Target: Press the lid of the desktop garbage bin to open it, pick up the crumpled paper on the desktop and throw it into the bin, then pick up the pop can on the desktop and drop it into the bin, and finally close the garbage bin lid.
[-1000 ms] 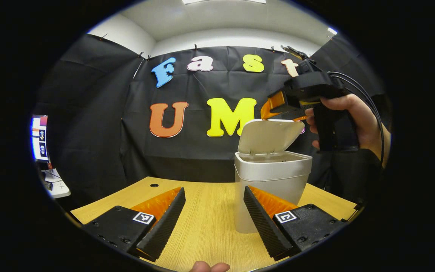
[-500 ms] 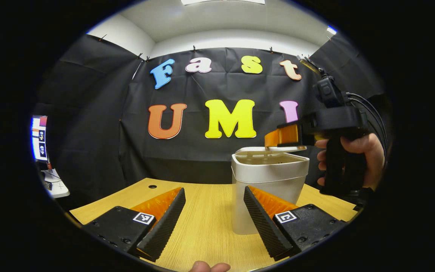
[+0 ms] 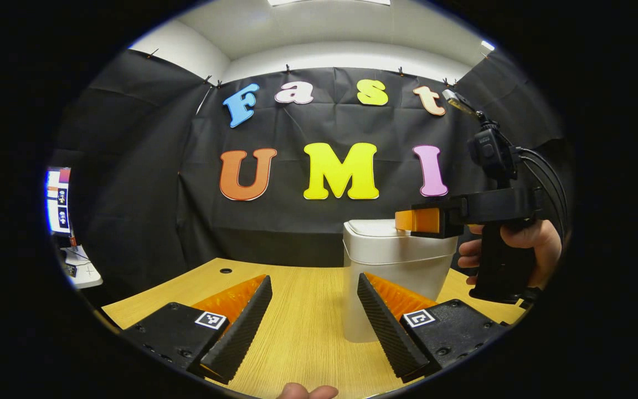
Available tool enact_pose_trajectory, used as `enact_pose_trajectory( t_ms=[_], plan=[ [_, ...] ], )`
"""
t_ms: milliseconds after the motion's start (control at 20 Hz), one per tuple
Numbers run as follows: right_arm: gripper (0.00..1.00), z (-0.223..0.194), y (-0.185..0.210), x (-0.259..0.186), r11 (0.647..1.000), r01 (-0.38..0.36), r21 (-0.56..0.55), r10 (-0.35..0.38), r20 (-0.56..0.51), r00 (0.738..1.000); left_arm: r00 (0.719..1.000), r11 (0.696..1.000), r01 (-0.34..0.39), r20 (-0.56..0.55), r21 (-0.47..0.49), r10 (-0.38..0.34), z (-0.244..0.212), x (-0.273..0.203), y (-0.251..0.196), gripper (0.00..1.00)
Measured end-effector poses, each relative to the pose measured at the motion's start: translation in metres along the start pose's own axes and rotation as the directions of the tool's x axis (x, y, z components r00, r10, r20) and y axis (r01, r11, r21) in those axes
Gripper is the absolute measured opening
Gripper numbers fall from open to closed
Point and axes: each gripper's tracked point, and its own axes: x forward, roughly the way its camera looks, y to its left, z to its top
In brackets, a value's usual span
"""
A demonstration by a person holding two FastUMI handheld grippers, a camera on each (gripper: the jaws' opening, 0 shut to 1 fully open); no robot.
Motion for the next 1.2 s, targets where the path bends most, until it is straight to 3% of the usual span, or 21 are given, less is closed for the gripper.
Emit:
enact_pose_trajectory(
  t_ms=[400, 1200],
  plan=[
    [0.99, -0.0091, -0.0005, 0.0021, 0.997, -0.032, -0.076, 0.032, -0.003, 0.999, 1.0, 1.0, 0.003, 0.006, -0.017, -0.003, 0.0002, 0.0034, 0.002, 1.0],
    [0.97, -0.0019, -0.0008, -0.0007, 0.999, -0.026, -0.026, 0.027, 0.05, 0.998, 0.999, 0.999, -0.032, 0.009, -0.002, 0.032, 0.0043, -0.0008, 0.0092, 1.0]
  ],
)
